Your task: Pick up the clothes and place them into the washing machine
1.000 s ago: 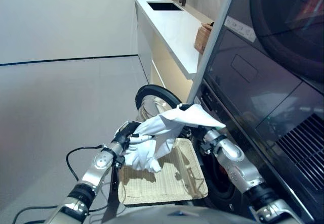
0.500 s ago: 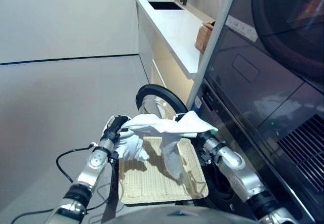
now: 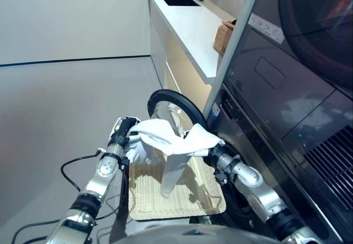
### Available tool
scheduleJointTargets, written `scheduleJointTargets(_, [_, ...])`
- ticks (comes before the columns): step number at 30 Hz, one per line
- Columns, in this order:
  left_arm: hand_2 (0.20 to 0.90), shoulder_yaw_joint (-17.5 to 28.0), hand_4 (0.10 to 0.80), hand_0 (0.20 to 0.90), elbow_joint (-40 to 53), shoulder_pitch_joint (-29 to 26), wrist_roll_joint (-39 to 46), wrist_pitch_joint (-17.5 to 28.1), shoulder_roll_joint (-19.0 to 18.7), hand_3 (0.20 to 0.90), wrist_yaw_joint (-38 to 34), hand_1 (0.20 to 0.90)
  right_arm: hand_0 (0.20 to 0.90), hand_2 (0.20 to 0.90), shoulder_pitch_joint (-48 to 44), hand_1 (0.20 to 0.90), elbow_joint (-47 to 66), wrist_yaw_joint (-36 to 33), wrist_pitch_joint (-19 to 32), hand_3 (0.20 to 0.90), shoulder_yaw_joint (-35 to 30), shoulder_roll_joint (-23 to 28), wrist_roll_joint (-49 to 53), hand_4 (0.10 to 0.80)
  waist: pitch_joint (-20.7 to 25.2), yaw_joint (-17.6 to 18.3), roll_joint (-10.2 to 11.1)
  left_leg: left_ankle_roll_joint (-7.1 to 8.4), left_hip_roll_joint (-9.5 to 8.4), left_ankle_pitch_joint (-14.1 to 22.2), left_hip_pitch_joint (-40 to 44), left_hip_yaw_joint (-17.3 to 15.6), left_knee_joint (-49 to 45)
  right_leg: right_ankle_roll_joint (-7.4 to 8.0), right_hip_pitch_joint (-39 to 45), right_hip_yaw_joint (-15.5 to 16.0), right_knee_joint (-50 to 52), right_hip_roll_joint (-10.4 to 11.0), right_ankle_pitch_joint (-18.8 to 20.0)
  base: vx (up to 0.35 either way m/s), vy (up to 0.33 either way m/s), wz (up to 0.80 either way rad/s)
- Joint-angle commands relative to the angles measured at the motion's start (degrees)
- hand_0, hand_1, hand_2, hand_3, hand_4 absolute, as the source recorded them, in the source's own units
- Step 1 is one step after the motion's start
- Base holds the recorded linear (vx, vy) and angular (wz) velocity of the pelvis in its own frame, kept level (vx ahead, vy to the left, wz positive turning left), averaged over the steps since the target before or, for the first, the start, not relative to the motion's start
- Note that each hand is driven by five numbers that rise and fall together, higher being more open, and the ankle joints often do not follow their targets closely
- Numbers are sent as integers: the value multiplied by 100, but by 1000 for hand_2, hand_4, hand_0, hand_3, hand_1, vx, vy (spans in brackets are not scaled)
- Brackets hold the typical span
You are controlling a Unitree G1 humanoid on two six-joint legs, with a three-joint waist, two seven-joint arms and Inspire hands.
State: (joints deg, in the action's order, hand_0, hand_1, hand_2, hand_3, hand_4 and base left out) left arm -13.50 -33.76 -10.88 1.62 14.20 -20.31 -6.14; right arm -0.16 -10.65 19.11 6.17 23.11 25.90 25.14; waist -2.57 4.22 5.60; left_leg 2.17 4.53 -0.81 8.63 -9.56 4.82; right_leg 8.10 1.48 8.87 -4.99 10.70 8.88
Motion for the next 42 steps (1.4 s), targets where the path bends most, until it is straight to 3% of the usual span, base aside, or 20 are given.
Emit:
scheduleJointTargets(1, [200, 709, 300, 200, 186, -1342, 549, 630, -471, 200, -500, 200, 200, 200, -302, 200, 77, 284, 662, 200, 159, 238, 39, 300, 255, 52, -69, 373, 243, -57, -185, 377, 18, 539, 378, 163, 166, 554, -220, 0, 0, 0])
scheduleJointTargets(9, [200, 634, 300, 200, 263, -1530, 778, 630, -438, 200, -480, 200, 200, 200, -365, 200, -787, 245, 621, 200, 397, 95, -490, 300, 260, 25, -67, 372, 235, -62, -192, 404, 18, 534, 393, 187, 156, 553, -223, 0, 0, 0])
scheduleJointTargets(10, [200, 606, 300, 200, 297, -1566, 792, 614, -457, 200, -482, 200, 337, 337, -375, 337, -1021, 109, 634, 337, 402, 68, -779, 398, 264, 21, -65, 372, 238, -61, -195, 410, 18, 540, 397, 191, 154, 558, -220, 0, 0, 0])
scheduleJointTargets(11, [200, 605, 300, 200, 299, -1585, 805, 604, -460, 200, -483, 200, 420, 420, -388, 420, -1142, 27, 637, 420, 383, 66, -937, 457, 265, 23, -66, 372, 234, -56, -196, 413, 18, 541, 397, 190, 153, 561, -217, 0, 0, 0])
scheduleJointTargets(12, [200, 595, 300, 200, 296, -1605, 816, 600, -468, 200, -484, 200, 900, 900, -395, 900, -1226, 8, 629, 900, 387, 52, -1057, 800, 264, 23, -66, 369, 233, -56, -196, 415, 18, 543, 394, 189, 156, 563, -214, 0, 0, 0])
scheduleJointTargets(19, [200, 524, 300, 200, 402, -1713, 889, 532, -454, 200, -441, 200, 900, 900, -582, 900, -1996, -365, 521, 900, 377, -87, -2032, 800, 270, 19, -73, 355, 220, -46, -200, 430, 18, 540, 401, 193, 155, 560, -217, 2, 1, 1])
scheduleJointTargets(37, [200, 498, 300, 200, 394, -1824, 963, 456, -477, 200, -472, 200, 900, 900, -752, 900, -3419, -747, 339, 900, 368, -433, -2739, 800, 290, 29, -95, 352, 224, -28, -190, 440, 18, 535, 416, 181, 144, 540, -239, 0, 0, 0])
scheduleJointTargets(42, [200, 528, 300, 200, 525, -1677, 1170, 511, -517, 200, -304, 200, 900, 900, -696, 900, -3316, -975, 388, 900, -119, -452, -2079, 800, 286, 52, -123, 355, 226, -37, -188, 439, 18, 534, 401, 169, 148, 538, -237, 0, 0, 0])
